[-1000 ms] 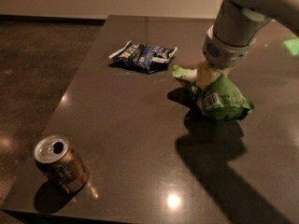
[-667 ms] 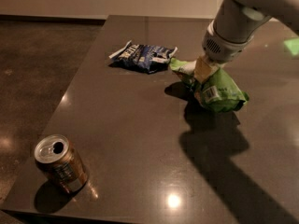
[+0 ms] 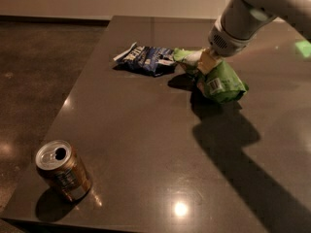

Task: Move green rice chip bag near blue chip bag

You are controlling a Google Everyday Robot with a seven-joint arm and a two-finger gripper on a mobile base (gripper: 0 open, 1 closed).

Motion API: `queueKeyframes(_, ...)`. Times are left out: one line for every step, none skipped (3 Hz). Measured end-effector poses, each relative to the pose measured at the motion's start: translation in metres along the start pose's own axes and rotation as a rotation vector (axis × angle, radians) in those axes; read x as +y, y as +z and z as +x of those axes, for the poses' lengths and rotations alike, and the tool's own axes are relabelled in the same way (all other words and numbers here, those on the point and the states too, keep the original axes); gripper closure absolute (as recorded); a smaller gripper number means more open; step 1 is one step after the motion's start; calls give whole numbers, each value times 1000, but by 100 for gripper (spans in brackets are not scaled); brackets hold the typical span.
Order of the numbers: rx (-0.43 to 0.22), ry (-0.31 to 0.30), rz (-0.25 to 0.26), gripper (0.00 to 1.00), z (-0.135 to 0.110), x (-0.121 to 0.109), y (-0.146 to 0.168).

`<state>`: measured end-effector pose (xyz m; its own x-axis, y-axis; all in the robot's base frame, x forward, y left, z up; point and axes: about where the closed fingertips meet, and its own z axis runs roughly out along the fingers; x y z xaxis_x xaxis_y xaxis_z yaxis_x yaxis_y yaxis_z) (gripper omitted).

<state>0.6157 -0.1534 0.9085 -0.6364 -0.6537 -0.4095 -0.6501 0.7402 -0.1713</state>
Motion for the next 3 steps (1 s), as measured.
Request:
queueKeyframes(-45, -33, -1, 100, -20, -11, 14)
queueKeyframes(-75, -50, 10, 80, -32, -16, 21)
queueKeyframes(-117, -53, 17, 56, -42, -18, 25)
